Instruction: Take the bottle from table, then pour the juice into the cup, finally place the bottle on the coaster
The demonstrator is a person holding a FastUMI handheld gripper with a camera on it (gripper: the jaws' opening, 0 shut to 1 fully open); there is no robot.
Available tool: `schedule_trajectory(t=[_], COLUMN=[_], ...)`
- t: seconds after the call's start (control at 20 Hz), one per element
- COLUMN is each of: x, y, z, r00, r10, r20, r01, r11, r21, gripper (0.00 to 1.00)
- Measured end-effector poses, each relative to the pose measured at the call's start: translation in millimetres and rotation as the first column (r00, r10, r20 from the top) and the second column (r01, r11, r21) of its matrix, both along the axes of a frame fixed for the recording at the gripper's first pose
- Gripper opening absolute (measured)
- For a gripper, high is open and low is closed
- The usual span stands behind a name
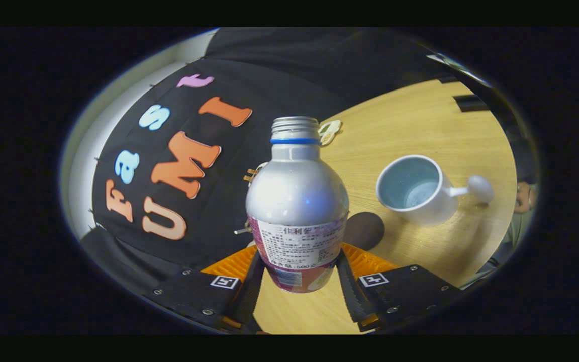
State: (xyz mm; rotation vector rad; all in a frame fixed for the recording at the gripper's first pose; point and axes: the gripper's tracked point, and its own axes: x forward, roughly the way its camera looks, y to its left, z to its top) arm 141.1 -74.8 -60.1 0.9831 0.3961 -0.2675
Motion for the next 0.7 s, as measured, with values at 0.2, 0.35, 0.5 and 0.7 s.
schedule_trajectory(t=[0.2,0.35,0.5,0.7], x=[3.6,8.0,16.1,40.3], y=[-0.9,-4.7,-7.3,-11.5], z=[-0.8,-12.6,-21.3,-27.4], r00=[0.999,0.999,0.997,0.992], r10=[0.048,0.053,0.062,0.070], r20=[0.015,-0.007,-0.056,-0.107], r01=[-0.043,-0.052,-0.082,-0.124], r11=[0.974,0.928,0.853,0.724], r21=[-0.222,-0.369,-0.515,-0.679], gripper=[0.72,0.73,0.73,0.73])
